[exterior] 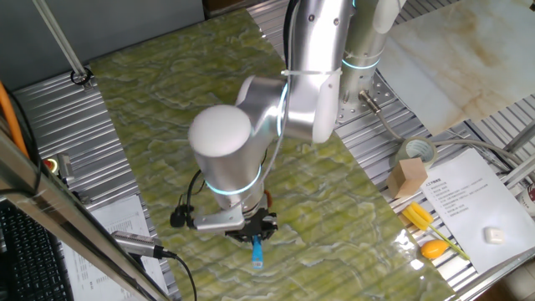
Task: Scrub the table with a brush
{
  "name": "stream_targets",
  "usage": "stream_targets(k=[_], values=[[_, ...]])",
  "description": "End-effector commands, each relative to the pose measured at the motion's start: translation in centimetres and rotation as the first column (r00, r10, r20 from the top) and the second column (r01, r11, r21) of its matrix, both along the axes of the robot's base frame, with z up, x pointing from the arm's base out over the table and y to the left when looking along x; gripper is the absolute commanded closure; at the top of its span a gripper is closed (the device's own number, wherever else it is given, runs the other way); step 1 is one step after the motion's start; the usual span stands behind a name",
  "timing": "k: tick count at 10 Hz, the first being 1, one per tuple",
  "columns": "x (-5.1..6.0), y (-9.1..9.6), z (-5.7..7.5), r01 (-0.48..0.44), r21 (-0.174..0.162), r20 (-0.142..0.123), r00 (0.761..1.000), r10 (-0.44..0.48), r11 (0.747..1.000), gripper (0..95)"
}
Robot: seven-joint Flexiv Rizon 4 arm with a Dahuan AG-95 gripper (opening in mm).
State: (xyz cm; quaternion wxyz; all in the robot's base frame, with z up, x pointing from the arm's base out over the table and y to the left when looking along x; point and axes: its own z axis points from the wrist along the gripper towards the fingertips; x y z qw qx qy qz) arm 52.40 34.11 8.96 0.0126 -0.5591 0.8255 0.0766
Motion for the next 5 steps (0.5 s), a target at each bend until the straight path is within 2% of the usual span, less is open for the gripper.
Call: stream_targets(k=[1, 5], values=[[-0.16, -0.12, 0.13, -0.025, -0.003, -0.004, 1.000, 0.025, 1.000, 95.0], [-0.25, -0.18, 0.15, -0.054, 0.000, -0.003, 0.999, 0.054, 0.999, 95.0]])
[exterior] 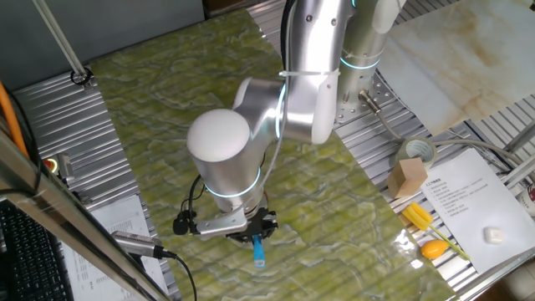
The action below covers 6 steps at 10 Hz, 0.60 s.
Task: Scrub the table with a brush
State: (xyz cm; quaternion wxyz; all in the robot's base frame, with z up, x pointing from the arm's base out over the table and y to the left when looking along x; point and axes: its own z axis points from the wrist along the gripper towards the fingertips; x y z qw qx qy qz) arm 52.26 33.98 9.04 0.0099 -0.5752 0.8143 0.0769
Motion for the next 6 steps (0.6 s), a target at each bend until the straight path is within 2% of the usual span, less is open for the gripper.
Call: stream_targets(k=[1, 6], values=[[-0.3, -0.2, 0.1, -0.025, 0.004, -0.002, 1.000, 0.025, 1.000, 95.0], [-3.0, -1.6, 0.5, -0.045, -0.019, 0.008, 0.999, 0.046, 0.999, 95.0]])
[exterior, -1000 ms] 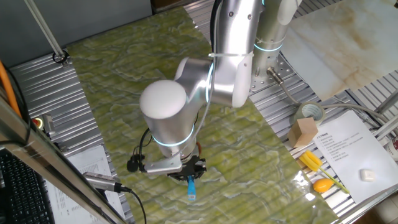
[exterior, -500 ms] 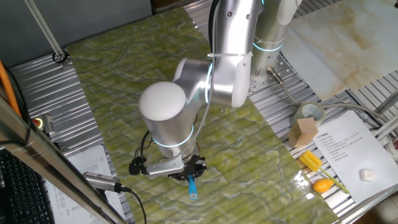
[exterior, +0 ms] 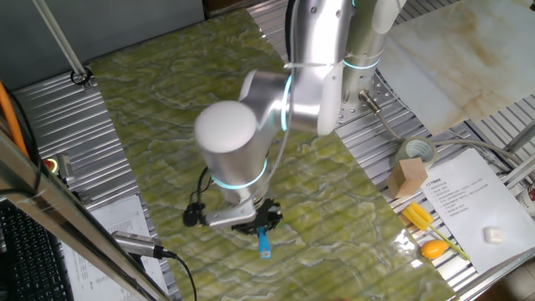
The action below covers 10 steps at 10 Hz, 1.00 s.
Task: Scrub the table with a brush
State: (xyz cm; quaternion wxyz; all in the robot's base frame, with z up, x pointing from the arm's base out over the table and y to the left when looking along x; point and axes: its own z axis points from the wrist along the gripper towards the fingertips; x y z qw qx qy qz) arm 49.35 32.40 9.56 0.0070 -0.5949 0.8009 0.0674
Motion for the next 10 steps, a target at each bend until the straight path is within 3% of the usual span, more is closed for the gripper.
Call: stream_targets(k=[1, 3, 4, 5, 6, 8, 9, 10], values=[[-0.5, -0.2, 0.0, 0.008, -0.005, 0.007, 1.000, -0.008, 1.000, 95.0], [-0.7, -0.2, 0.1, 0.031, -0.010, 0.013, 0.999, -0.030, 0.999, 95.0], [-0.7, -0.2, 0.2, 0.051, -0.009, 0.009, 0.999, -0.051, 0.999, 57.0], [-0.7, -0.2, 0.4, 0.064, -0.010, 0.008, 0.998, -0.064, 0.998, 38.0], [-0.7, -0.2, 0.9, 0.076, -0.016, 0.008, 0.997, -0.075, 0.997, 0.0], [-0.8, -0.3, 2.0, 0.115, -0.027, 0.011, 0.993, -0.115, 0.993, 0.0], [-0.9, -0.3, 2.9, 0.149, -0.026, 0.020, 0.989, -0.148, 0.989, 19.0], [-1.1, -0.8, 4.7, 0.199, -0.060, 0.053, 0.979, -0.196, 0.978, 38.0]])
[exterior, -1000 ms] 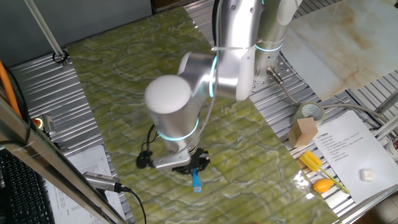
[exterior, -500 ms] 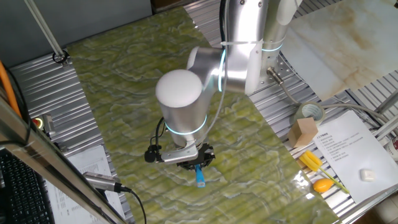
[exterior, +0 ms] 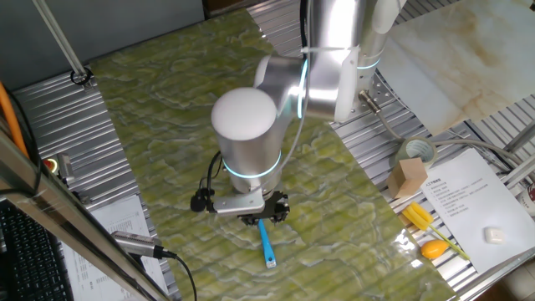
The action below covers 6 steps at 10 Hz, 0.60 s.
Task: Scrub the table with a brush
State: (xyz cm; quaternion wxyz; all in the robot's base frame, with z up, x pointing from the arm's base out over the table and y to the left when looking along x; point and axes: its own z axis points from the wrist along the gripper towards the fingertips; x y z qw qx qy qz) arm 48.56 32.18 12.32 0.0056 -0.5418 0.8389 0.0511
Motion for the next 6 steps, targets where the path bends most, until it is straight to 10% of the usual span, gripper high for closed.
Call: stream_targets(k=[1, 3, 4, 6], values=[[-0.3, -1.1, 2.6, 0.091, -0.053, 0.054, 0.995, -0.088, 0.994, 57.0], [-0.3, -3.7, 3.5, 0.192, -0.046, 0.078, 0.979, -0.189, 0.980, 57.0], [-0.3, -4.3, 3.7, 0.214, -0.050, 0.082, 0.974, -0.209, 0.976, 95.0], [1.6, -7.8, 4.5, 0.206, -0.061, 0.092, 0.975, -0.200, 0.977, 95.0]])
